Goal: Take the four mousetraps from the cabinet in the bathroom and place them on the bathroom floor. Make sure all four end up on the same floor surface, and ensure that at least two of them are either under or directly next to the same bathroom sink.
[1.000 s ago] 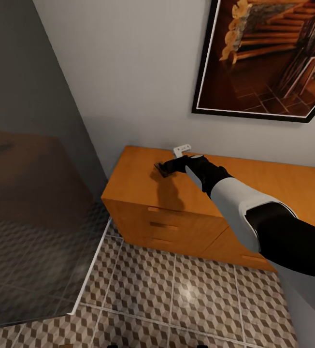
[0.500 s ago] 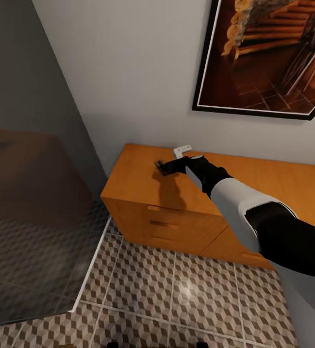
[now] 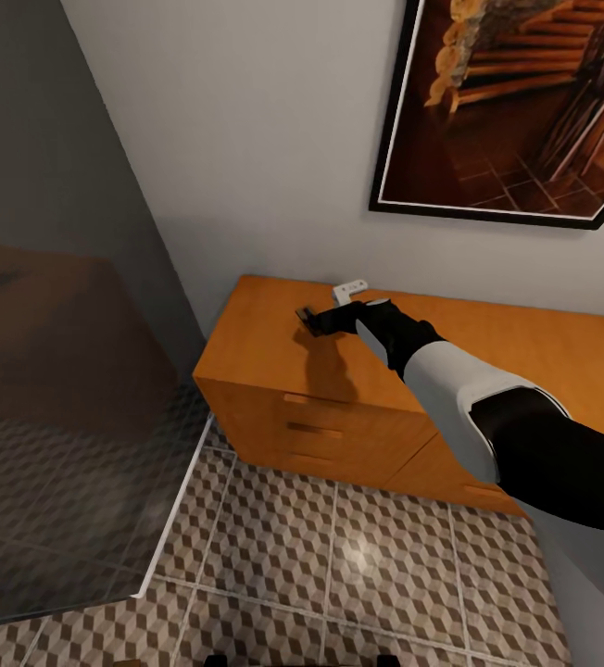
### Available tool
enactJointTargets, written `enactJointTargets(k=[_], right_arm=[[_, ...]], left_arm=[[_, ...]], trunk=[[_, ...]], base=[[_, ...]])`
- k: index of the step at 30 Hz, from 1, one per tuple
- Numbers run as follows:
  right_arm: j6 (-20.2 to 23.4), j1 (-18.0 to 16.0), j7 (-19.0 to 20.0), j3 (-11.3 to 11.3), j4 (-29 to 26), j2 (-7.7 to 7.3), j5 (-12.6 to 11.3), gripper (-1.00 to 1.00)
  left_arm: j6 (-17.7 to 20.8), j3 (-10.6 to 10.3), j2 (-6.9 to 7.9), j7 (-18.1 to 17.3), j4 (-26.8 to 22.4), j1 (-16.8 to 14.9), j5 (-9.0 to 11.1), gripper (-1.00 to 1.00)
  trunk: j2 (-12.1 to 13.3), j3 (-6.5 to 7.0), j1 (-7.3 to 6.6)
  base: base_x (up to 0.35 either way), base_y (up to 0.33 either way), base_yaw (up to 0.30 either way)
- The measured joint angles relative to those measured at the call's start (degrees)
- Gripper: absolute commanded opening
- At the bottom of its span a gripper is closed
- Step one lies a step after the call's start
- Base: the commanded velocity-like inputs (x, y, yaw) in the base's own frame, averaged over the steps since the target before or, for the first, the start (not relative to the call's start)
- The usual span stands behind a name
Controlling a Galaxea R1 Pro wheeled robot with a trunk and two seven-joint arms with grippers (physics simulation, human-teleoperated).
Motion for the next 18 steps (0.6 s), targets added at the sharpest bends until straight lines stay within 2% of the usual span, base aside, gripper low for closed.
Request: enactJointTargets(k=[18], right_arm=[[-0.07,0.0,0.0,-0.16,2.28,0.0,0.0,1.0]], left_arm=[[0.0,0.0,0.0,0.0,0.01,0.0,0.0,-1.0]], trunk=[[0.0,0.0,0.0]], base=[[0.0,0.0,0.0]])
